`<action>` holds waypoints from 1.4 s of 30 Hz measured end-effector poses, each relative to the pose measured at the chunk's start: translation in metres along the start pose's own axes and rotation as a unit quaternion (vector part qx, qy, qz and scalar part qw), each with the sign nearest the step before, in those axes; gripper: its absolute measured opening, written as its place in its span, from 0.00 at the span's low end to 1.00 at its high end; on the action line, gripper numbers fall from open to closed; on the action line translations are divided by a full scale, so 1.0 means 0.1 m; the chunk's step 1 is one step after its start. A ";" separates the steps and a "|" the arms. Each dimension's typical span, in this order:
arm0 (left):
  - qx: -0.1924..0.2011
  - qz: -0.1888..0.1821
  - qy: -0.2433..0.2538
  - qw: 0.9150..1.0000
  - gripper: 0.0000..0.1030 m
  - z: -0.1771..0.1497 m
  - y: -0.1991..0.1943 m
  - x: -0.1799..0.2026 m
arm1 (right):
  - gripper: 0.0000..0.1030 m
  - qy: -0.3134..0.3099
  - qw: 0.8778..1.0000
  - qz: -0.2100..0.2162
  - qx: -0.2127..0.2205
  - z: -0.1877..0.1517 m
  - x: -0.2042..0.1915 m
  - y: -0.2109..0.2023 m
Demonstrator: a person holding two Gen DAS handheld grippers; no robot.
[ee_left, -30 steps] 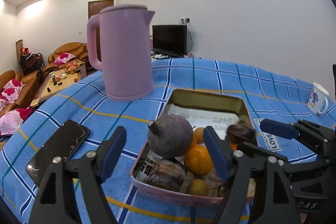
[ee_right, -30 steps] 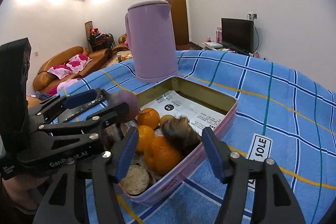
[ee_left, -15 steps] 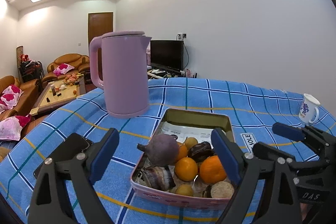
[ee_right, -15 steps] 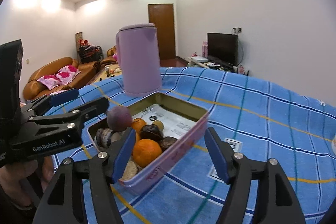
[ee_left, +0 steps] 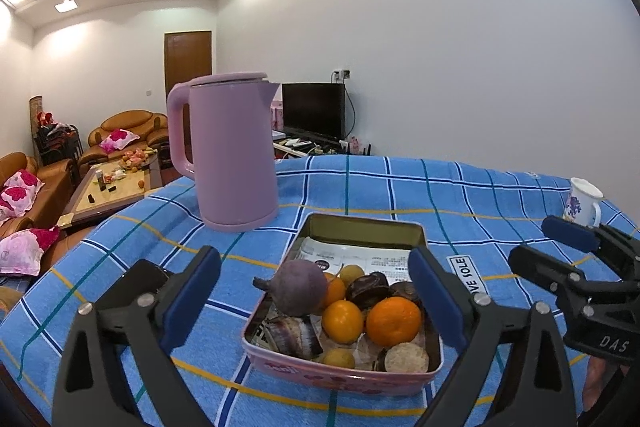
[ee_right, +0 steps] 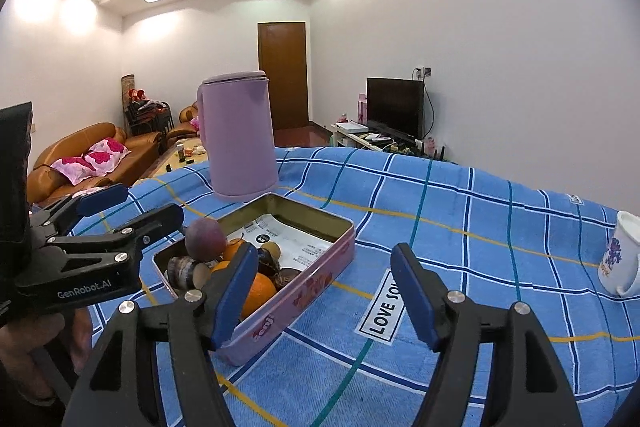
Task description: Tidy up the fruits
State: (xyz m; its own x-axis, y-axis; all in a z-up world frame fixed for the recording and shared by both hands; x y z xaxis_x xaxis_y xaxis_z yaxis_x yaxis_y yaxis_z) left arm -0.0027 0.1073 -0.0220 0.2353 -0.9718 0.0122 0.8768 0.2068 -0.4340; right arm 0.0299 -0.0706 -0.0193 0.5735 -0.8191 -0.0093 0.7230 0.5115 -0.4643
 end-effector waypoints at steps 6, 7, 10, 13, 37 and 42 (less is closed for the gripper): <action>0.002 0.000 0.001 1.000 0.95 0.01 -0.02 0.01 | 0.69 -0.001 1.000 -0.003 0.005 0.01 0.00 -0.05; 0.002 -0.001 0.002 1.000 0.95 0.01 -0.02 0.02 | 0.69 -0.002 1.000 -0.004 0.005 0.01 0.01 -0.06; 0.002 -0.001 0.003 1.000 0.95 0.01 -0.02 0.03 | 0.69 0.000 1.000 -0.006 0.005 0.01 0.01 -0.08; 0.002 0.001 0.005 1.000 0.96 0.02 -0.02 0.05 | 0.69 0.001 1.000 -0.009 0.007 0.01 0.02 -0.09; 0.005 -0.005 0.019 1.000 1.00 0.04 -0.08 0.18 | 0.75 0.005 0.999 -0.042 0.026 -0.03 0.19 -0.29; 0.005 -0.009 0.018 1.000 1.00 0.06 -0.11 0.21 | 0.75 0.000 0.998 -0.050 0.030 -0.03 0.22 -0.35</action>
Point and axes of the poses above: each gripper's, at about its wrist camera, not at the fingertips, and y roughly the way its jaws point, x to its right, z to its top, the point moved 1 cm from there along y, roughly the way its jaws point, and after that the axes turned 3 degrees about -x, right-handed, at the moved point
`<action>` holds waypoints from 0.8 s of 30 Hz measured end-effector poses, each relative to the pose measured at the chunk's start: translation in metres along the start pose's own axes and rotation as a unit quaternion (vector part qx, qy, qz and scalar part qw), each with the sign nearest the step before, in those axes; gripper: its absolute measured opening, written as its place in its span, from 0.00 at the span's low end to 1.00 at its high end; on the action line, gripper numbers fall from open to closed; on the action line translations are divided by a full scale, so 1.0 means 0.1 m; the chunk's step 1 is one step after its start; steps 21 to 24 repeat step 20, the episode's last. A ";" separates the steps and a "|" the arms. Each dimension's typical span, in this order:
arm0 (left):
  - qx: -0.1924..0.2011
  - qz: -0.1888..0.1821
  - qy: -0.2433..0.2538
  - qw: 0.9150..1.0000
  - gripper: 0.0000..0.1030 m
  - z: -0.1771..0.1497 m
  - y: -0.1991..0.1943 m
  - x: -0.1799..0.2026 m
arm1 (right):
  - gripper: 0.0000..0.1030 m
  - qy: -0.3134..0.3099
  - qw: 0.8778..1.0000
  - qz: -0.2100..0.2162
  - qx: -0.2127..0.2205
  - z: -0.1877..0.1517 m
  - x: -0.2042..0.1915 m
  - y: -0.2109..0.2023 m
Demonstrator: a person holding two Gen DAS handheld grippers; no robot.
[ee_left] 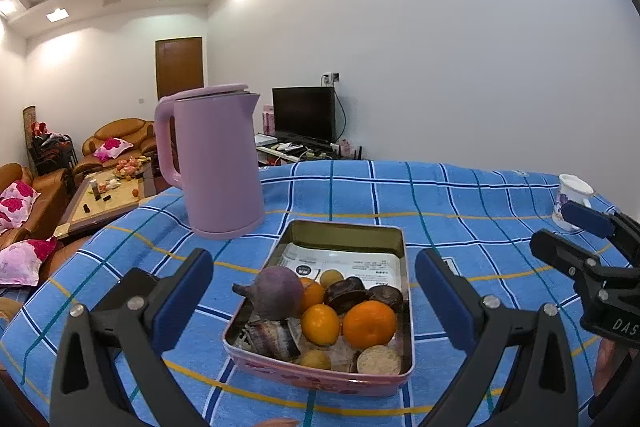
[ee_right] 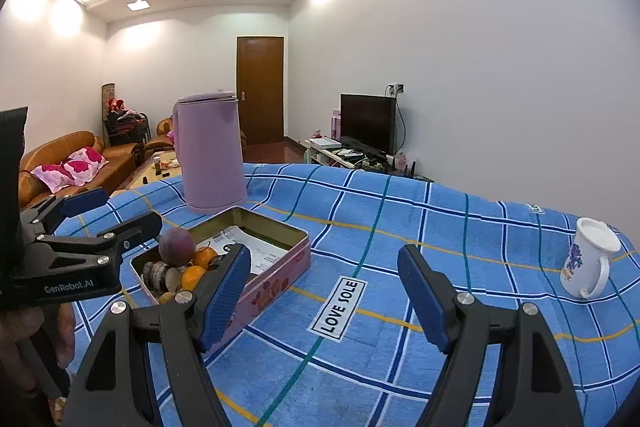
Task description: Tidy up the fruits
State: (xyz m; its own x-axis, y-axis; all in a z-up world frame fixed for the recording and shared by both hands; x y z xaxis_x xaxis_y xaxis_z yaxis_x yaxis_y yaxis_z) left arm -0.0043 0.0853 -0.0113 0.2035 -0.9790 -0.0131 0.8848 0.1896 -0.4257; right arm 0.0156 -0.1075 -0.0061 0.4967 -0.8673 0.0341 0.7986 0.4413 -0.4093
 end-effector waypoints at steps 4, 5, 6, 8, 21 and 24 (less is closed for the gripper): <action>-0.001 0.000 0.008 1.000 1.00 0.01 0.00 0.05 | 0.75 -0.003 1.000 -0.005 0.002 0.00 0.01 -0.03; -0.002 -0.001 0.009 1.000 1.00 0.01 0.00 0.05 | 0.75 -0.003 1.000 -0.005 0.002 0.00 0.01 -0.03; -0.003 -0.002 0.009 1.000 1.00 0.00 0.00 0.06 | 0.75 -0.003 1.000 -0.006 0.003 -0.01 0.01 -0.04; -0.005 -0.001 0.008 1.000 1.00 0.00 0.01 0.06 | 0.75 -0.005 1.000 -0.008 0.004 -0.01 0.02 -0.05; -0.013 -0.008 0.022 1.000 1.00 -0.06 0.07 0.16 | 0.75 0.005 0.999 -0.032 -0.005 -0.08 0.23 -0.11; -0.013 -0.008 0.022 1.000 1.00 -0.06 0.07 0.16 | 0.75 0.005 0.999 -0.032 -0.005 -0.08 0.23 -0.11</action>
Point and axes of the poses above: each gripper's, at about its wrist camera, not at the fingertips, and y roughly the way its jaws point, x to its right, z to its top, the point moved 1 cm from there along y, roughly the way its jaws point, and after that the axes turned 3 degrees about -x, right-handed, at the moved point
